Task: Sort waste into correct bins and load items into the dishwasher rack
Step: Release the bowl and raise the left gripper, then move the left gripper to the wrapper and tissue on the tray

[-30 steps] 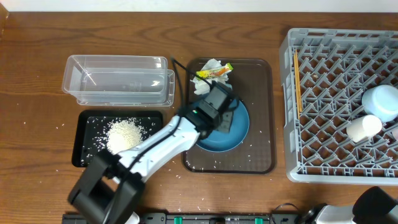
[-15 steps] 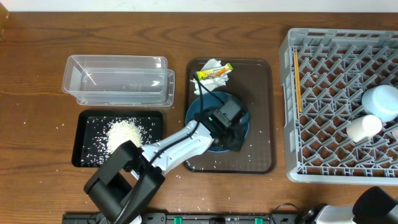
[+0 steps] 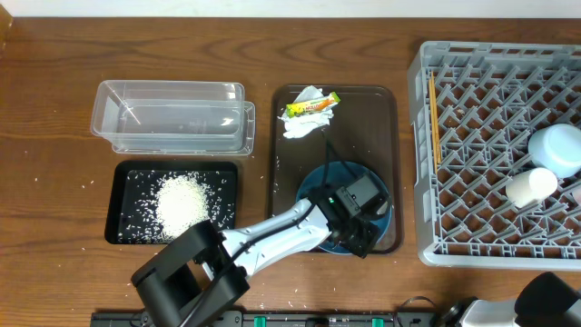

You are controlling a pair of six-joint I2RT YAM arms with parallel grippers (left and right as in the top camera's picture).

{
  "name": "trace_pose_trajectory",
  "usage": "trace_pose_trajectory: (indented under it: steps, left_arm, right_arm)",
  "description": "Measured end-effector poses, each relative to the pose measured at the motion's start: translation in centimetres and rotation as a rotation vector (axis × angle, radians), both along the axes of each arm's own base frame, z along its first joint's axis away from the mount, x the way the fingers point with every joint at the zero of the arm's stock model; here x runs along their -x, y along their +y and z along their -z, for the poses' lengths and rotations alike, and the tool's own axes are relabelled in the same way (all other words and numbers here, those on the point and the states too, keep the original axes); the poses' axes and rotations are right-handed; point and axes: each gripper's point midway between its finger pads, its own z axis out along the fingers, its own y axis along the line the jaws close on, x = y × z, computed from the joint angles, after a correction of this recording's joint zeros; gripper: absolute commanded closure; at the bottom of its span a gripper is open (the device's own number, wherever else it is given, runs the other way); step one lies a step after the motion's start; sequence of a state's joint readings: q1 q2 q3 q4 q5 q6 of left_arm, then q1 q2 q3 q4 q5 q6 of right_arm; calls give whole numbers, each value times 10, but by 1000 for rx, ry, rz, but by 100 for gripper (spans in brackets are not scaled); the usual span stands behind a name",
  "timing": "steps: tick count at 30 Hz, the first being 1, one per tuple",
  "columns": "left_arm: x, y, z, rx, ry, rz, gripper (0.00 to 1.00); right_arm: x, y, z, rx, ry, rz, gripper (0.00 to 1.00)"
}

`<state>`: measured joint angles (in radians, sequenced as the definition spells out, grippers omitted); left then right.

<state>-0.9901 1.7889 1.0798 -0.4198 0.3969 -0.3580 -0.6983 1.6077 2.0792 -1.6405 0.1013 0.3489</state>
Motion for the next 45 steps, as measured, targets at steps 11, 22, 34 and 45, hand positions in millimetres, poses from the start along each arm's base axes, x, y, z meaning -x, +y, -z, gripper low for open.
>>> trace_pose_trajectory:
  steps: [11,22,34,45]
  left_arm:
    - [-85,38,-72,64,-299,-194,48]
    - [-187,128,-155,41,-455,-525,38]
    - [-217,131,-95,-195,-238,-455,30]
    - [-234,106,-30,-236,-223,-404,31]
  right_arm:
    - [0,0,0,0,0,0,1]
    - [0,0,0,0,0,0,1]
    - [0,0,0,0,0,0,1]
    - [0,0,0,0,0,0,1]
